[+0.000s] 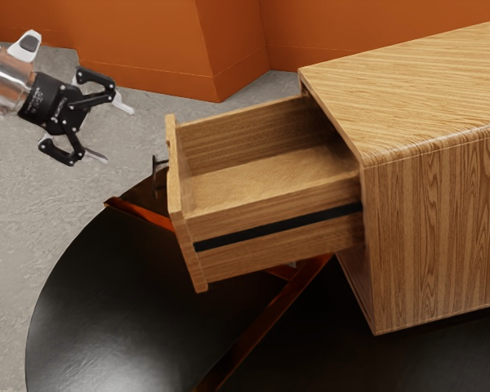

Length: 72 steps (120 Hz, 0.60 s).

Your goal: Pull the drawer handle with one arm to open the drawer

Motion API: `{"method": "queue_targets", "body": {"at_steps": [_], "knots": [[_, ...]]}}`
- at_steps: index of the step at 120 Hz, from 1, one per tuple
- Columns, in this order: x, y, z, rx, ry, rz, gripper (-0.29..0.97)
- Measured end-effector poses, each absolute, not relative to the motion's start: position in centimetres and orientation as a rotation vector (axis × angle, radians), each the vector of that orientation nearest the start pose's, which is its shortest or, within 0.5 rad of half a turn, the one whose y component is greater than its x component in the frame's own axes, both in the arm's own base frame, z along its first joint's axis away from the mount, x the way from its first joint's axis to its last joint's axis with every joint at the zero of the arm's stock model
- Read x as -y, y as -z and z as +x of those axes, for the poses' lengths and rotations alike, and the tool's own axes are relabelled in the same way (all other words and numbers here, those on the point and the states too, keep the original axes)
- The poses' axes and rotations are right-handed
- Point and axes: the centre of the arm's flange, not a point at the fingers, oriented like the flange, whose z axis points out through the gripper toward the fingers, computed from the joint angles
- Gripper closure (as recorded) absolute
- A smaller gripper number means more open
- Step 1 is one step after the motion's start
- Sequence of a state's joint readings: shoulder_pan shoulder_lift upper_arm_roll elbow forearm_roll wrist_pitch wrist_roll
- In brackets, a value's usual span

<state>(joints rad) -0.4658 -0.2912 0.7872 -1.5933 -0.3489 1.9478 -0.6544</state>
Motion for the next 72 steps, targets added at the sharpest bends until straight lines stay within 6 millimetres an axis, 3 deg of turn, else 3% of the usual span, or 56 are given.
{"method": "queue_targets", "body": {"at_steps": [4,9,13,19,30,40,62,72], "knots": [[-18.0,-82.3,45.1,-1.137,-0.68,2.211,0.0],[-12.8,-86.5,43.5,-1.048,-0.756,2.354,0.0],[-9.3,-88.1,42.6,-1.003,-0.783,2.451,0.0],[-5.6,-88.9,41.6,-0.961,-0.783,2.565,0.0],[-1.5,-88.2,41.0,-0.906,-0.713,2.711,0.0],[1.3,-85.1,43.6,-0.804,-0.582,2.841,0.0],[2.1,-82.0,44.5,-0.622,-0.419,2.99,0.0],[3.1,-79.5,46.2,-0.541,-0.32,3.059,0.0]]}}
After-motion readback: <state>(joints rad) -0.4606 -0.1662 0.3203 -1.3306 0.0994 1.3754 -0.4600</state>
